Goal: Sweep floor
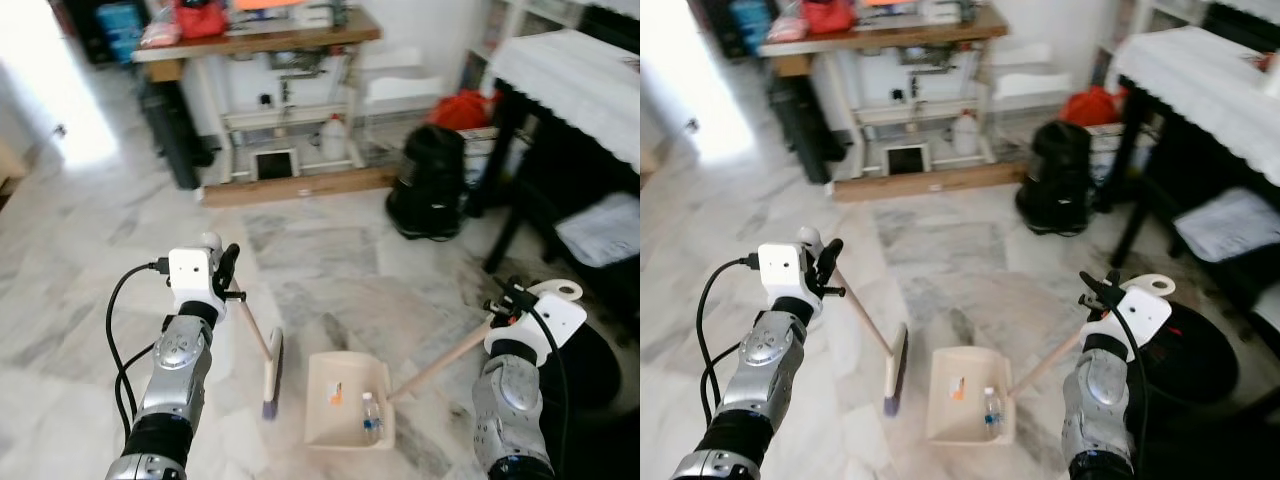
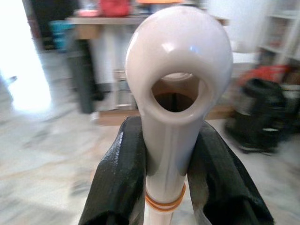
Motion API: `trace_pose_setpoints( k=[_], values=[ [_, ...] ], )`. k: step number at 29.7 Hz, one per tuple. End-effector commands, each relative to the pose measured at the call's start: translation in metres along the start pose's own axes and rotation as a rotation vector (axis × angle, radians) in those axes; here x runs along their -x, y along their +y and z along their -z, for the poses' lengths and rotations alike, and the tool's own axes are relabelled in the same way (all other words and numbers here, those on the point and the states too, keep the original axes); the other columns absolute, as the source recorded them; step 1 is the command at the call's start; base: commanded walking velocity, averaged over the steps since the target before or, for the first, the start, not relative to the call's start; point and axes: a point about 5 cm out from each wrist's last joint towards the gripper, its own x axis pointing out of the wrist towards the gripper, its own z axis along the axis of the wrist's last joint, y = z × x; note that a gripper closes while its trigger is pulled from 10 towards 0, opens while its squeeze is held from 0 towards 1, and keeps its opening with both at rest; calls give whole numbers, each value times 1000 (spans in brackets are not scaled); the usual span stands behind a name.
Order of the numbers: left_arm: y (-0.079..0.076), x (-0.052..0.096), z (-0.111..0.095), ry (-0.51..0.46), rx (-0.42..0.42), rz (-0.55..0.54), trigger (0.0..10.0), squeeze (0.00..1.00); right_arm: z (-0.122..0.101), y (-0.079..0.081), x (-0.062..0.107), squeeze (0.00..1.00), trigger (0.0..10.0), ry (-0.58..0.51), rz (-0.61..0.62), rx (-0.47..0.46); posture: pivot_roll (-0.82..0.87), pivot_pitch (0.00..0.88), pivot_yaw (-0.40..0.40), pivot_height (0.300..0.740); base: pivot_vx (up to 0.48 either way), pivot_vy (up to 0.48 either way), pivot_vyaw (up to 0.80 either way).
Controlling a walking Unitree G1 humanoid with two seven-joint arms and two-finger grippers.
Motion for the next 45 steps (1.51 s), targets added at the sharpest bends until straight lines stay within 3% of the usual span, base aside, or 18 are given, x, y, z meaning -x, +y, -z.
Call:
trace_pose_setpoints(
  k=[1, 16, 33, 45],
  values=[
    [3, -4, -10, -54, -42, -9, 10000, 0, -14, 5, -4, 0, 10000, -60, -10, -32, -129, 0, 35, 740, 0, 0, 800],
    [9, 2, -6, -53, -66, -24, 10000, 0, -19, 1, -5, 0, 10000, -67, -36, 0, -125, 0, 19, 740, 0, 0, 800],
    [4, 5, -4, -53, -69, -23, 10000, 0, -22, 3, -7, 0, 10000, -66, -53, -7, -116, 0, 17, 740, 0, 0, 800],
    [10, 9, -5, -55, -79, -44, 10000, 0, -24, 7, -9, 0, 10000, -63, -60, -20, -98, 0, 14, 740, 0, 0, 800]
  ],
)
